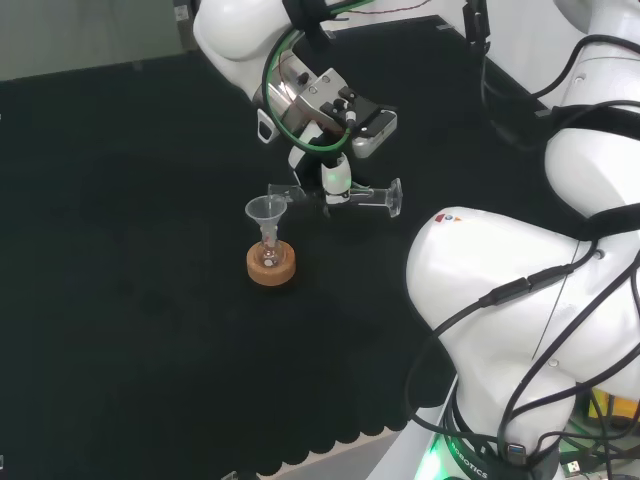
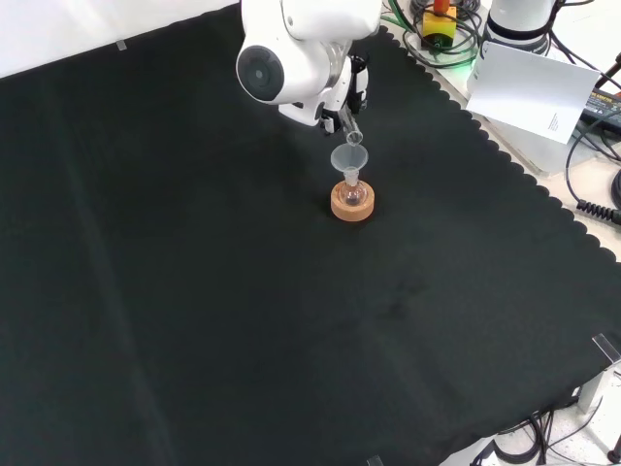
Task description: Pour the water from the graduated cylinder into the round-bottom flask.
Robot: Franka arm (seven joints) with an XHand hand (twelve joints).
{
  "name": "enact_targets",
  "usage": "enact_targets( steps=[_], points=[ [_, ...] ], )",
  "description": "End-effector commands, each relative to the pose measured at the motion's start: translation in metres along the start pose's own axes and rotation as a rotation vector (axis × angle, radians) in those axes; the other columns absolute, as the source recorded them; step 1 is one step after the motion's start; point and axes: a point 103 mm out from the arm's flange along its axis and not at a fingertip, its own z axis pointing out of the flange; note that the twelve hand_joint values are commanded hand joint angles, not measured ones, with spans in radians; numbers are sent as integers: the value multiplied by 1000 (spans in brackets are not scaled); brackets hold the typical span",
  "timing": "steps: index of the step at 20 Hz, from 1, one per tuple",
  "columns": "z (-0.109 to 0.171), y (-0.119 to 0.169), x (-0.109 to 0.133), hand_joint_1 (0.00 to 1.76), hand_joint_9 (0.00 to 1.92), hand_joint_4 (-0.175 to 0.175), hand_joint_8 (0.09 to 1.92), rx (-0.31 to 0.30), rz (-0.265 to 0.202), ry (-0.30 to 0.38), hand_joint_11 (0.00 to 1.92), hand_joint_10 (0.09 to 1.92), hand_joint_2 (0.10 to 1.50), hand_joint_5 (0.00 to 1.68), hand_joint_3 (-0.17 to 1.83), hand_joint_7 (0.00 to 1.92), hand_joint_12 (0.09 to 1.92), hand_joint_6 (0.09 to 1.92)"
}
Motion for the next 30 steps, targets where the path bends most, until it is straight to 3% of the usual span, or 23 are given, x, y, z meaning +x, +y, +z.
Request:
enact_targets(
  steps=[1, 14, 30],
  points=[
    [-1, -2, 3, 1149, 1450, -146, 282, 15, 11, -11, 1308, 87, 1123, 1002, -25, 1303, 701, 991],
    [0, -7, 2, 1149, 1450, -146, 276, 73, 53, -33, 1303, 87, 1125, 1001, -26, 1303, 700, 993],
    [-5, -13, 0, 1147, 1447, -145, 270, 90, 91, -61, 1300, 87, 1127, 998, -26, 1299, 698, 997]
  ],
)
